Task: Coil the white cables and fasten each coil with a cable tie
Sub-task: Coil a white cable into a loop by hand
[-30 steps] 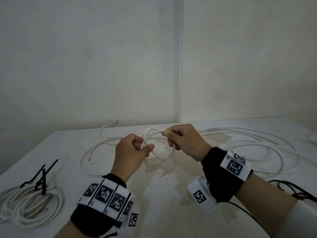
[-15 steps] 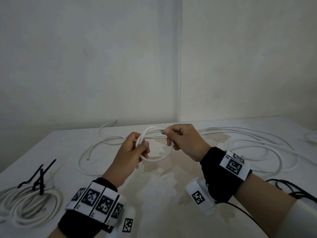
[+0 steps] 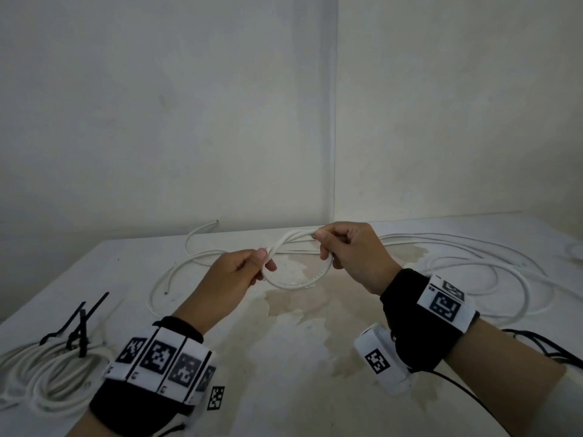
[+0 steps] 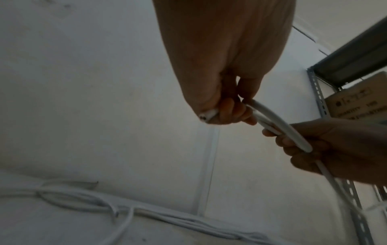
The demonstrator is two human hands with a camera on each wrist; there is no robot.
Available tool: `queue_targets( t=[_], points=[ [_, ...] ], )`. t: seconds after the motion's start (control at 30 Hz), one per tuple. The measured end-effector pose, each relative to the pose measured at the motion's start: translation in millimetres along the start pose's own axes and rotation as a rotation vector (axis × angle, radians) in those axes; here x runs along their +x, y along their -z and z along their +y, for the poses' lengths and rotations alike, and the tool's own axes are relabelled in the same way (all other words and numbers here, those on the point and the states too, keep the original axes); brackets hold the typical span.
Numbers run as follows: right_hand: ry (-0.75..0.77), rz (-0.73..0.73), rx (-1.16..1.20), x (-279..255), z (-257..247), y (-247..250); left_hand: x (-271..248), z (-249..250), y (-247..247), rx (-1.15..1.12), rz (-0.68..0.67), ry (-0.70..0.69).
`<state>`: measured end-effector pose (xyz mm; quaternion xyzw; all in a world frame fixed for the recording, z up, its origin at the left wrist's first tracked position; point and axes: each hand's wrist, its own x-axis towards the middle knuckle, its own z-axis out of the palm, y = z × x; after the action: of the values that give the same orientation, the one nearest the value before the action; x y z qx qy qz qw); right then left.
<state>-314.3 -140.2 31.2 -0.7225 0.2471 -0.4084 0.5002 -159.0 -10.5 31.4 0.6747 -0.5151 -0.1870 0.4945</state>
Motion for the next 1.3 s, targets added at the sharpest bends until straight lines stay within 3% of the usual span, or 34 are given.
queue_targets(
  t=[0.17, 0.23, 0.4, 0.57, 0.83, 0.97, 1.17, 1.3],
  points=[
    [0.037, 0.020, 0.021, 3.7, -1.7, -5.9, -1.6, 4.8, -15.0, -0.512, -0.011, 0.118],
    [0.062, 0.007, -0.022, 5.5, -4.0, -6.1, -2.2, 8.6, -17.1, -0.622, -0.003, 0.139],
    [0.090, -0.090, -0.229, 8.2, 3.7, 3.9, -3.1, 8.5, -9.7, -0.666, 0.060, 0.174],
    [0.151, -0.152, -0.599, 6.7, 17.1, 16.8, 2.6, 2.2, 4.6, -0.725, 0.218, 0.173],
    [0.292, 0.048, -1.100, 25.1, 31.8, 54.9, 9.0, -9.5, 36.3, -0.746, 0.346, 0.217],
    [0.547, 0.137, -1.358, 36.4, 37.2, 58.9, 13.0, -11.5, 44.6, -0.768, 0.386, 0.233],
    [0.761, -0.056, -1.611, 42.0, 42.8, 30.7, 21.8, -9.0, 39.2, -0.657, 0.373, 0.197],
    [0.977, -0.185, -1.567, 41.8, 46.5, 7.4, 26.4, -10.6, 35.8, -0.483, 0.368, 0.171]
  ],
)
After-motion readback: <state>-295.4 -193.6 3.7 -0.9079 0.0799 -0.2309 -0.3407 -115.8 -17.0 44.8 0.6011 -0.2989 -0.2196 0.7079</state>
